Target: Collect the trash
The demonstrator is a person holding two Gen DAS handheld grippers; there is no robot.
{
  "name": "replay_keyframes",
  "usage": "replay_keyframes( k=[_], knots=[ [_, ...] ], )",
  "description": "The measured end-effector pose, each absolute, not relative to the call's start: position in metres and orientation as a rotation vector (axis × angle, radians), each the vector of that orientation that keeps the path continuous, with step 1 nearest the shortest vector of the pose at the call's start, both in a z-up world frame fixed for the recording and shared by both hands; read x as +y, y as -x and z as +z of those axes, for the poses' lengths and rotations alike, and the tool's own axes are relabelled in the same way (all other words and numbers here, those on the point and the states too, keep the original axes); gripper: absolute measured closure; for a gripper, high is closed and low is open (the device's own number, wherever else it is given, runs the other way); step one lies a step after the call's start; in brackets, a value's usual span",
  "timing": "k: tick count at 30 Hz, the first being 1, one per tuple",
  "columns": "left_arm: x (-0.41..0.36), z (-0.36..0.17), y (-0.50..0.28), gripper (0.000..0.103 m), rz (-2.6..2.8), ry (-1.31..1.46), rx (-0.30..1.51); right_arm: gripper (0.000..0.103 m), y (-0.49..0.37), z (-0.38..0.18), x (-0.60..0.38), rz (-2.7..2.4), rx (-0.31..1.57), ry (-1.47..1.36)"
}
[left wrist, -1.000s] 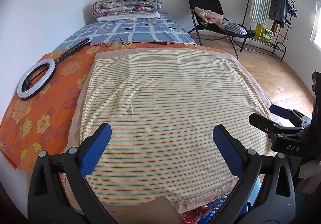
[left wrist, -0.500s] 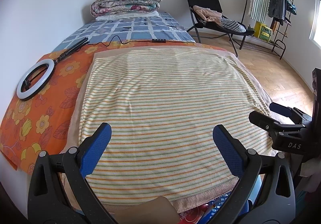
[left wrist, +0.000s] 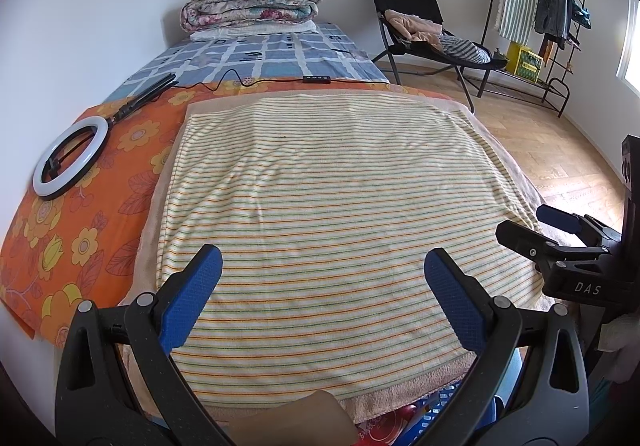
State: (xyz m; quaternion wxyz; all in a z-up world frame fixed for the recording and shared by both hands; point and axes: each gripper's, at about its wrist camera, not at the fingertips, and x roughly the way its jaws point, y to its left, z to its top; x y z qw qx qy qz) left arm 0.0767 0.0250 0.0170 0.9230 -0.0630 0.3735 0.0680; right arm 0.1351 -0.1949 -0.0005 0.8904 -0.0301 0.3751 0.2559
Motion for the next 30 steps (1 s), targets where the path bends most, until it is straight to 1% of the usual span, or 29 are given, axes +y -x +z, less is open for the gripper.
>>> replay_keyframes(
  k=[30],
  knots=[
    [0.0234, 0.0160, -0.0782, 0.000, 0.140, 0.125, 0.772, 0.000, -0.1379, -0.0051, -0.1993, 0.531, 0.808, 0.037]
  ],
)
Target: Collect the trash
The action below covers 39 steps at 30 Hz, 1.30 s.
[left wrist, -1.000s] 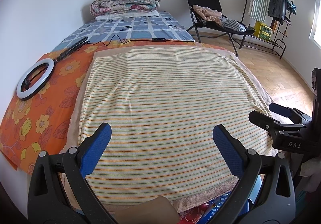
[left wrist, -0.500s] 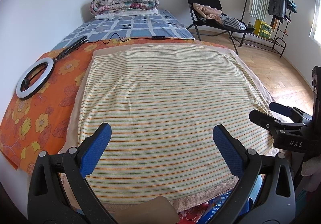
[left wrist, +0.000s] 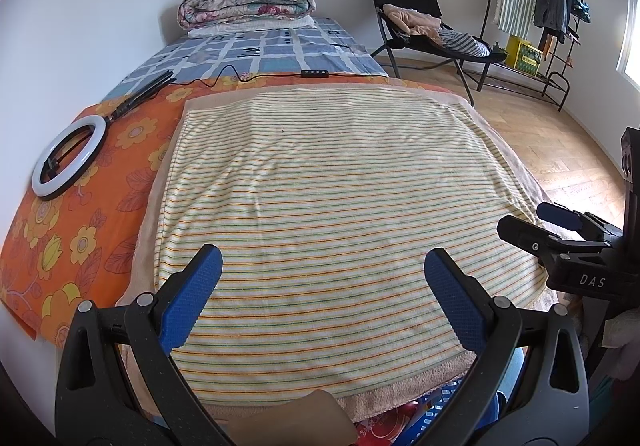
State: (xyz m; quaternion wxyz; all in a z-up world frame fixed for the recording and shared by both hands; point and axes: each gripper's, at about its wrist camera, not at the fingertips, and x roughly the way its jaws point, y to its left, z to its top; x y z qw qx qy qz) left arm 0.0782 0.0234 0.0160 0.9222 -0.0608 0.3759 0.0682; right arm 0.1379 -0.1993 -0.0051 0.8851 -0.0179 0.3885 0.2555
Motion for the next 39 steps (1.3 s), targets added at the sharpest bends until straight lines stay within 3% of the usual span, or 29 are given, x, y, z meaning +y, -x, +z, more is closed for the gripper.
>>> replay_keyframes(
  k=[39],
  knots=[
    [0.022, 0.009, -0.068, 0.000, 0.118, 0.118, 0.795, 0.000, -0.139, -0.013, -0.197, 0.536, 0.854, 0.011]
  ],
)
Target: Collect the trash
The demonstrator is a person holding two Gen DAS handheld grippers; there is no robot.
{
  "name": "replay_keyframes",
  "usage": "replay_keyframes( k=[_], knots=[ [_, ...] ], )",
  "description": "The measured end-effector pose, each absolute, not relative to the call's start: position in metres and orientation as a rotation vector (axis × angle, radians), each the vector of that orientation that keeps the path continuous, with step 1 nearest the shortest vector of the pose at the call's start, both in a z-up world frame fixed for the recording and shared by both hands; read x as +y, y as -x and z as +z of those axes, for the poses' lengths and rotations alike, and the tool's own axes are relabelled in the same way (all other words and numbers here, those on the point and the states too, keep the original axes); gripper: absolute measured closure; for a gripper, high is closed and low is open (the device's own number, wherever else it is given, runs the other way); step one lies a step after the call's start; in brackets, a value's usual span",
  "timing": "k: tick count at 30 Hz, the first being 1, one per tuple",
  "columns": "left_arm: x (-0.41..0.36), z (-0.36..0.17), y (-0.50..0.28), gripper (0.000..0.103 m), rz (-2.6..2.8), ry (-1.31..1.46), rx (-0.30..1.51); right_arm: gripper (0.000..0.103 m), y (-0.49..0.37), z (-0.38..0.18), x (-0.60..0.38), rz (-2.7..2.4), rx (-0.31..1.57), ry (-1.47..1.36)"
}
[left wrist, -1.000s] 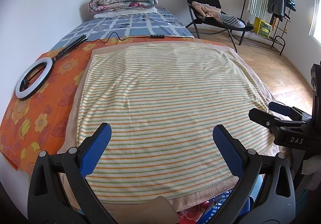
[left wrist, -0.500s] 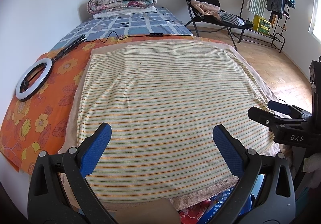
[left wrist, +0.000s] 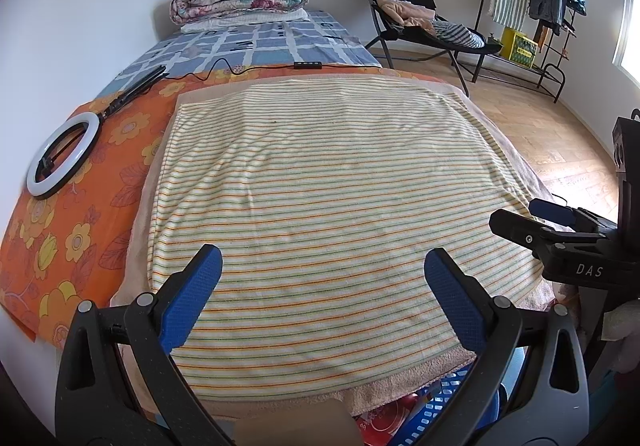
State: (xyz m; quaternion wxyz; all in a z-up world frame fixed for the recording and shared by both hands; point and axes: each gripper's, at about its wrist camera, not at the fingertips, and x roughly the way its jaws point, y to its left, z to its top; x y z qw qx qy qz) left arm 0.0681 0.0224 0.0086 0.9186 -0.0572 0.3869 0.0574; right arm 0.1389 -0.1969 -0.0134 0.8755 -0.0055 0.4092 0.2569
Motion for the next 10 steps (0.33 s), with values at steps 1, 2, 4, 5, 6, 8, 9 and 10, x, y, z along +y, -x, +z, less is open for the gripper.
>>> replay_keyframes(
  k=[1, 2, 4, 5, 6, 8, 9, 10],
  knots=[
    [0.0214, 0.0091, -0.0698, 0.000, 0.118, 0.118, 0.796, 0.000, -0.1388, -0.0137, -0.1972, 0.536, 0.856, 0.009],
    [0.0205, 0.0096, -0.0712, 0.000, 0.119, 0.118, 0.795, 0.000, -0.1388, -0.0138, -0.1973, 0.536, 0.856, 0.006],
    [0.0212, 0.0097, -0.0700, 0.000, 0.119, 0.117, 0.791, 0.000, -0.1398, -0.0136, -0.1980, 0.536, 0.858, 0.002],
    [0.0198, 0.0105, -0.0716, 0.000, 0.122, 0.115, 0.789, 0.000, -0.1397, -0.0137, -0.1978, 0.536, 0.858, 0.001],
    [0.0199, 0.0107, -0.0702, 0.000, 0.123, 0.112, 0.787, 0.000, -0.1395, -0.0138, -0.1976, 0.535, 0.858, 0.000],
    [0.0202, 0.0106, -0.0668, 0.000, 0.129, 0.107, 0.778, 0.000, -0.1402, -0.0140, -0.1984, 0.536, 0.859, 0.002],
    [0.0197, 0.0103, -0.0665, 0.000, 0.133, 0.102, 0.777, 0.000, -0.1402, -0.0140, -0.1984, 0.535, 0.859, 0.001],
    [0.0206, 0.0096, -0.0650, 0.000, 0.134, 0.099, 0.780, 0.000, -0.1403, -0.0141, -0.1985, 0.535, 0.860, 0.000]
  ],
)
